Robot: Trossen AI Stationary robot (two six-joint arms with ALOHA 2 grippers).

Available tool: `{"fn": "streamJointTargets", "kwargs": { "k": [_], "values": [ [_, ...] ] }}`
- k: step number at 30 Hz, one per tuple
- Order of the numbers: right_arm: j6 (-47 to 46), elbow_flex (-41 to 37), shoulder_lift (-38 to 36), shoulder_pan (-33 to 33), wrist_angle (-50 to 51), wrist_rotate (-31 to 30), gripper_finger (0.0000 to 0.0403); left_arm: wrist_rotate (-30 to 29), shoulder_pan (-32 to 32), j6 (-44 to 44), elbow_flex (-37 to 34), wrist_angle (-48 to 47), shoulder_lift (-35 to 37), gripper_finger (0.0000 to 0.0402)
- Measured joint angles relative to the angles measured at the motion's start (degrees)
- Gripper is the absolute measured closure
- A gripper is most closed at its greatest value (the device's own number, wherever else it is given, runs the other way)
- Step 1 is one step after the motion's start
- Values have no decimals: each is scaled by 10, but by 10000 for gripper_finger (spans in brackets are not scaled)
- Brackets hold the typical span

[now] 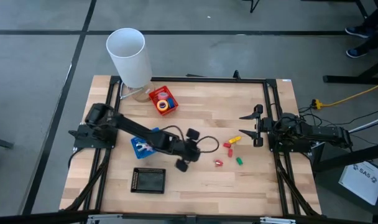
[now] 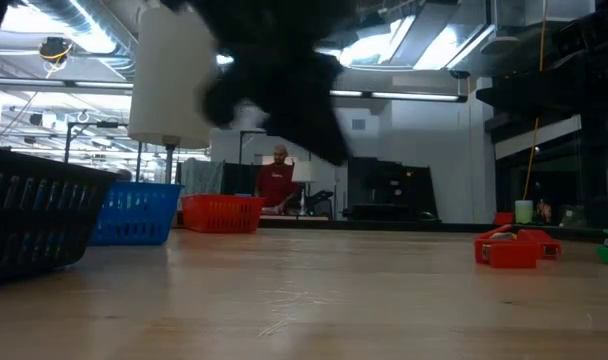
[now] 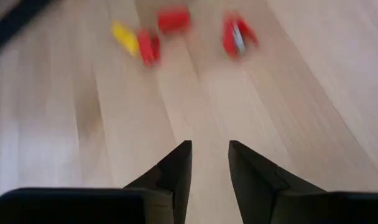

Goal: Pick and place Stapler, Stapler remover, tape
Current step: Move the blue basket to the center of the table

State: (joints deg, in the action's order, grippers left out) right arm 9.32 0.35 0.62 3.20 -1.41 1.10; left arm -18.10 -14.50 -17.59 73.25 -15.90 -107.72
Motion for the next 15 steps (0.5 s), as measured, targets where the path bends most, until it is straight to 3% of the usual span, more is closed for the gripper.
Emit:
{"fn": "streamJointTargets", "kwargs": {
  "k": [4, 8, 15],
  "values": [
    [0, 0, 0, 0, 0, 0, 140, -14, -21, 77, -2, -163, 49, 301],
    [0, 0, 0, 0, 0, 0, 140, -5, -34, 246, -1, -295, 109, 304],
    [0, 0, 0, 0, 0, 0, 140, 128, -61, 510, -1, -491, 175, 314]
  ]
}}
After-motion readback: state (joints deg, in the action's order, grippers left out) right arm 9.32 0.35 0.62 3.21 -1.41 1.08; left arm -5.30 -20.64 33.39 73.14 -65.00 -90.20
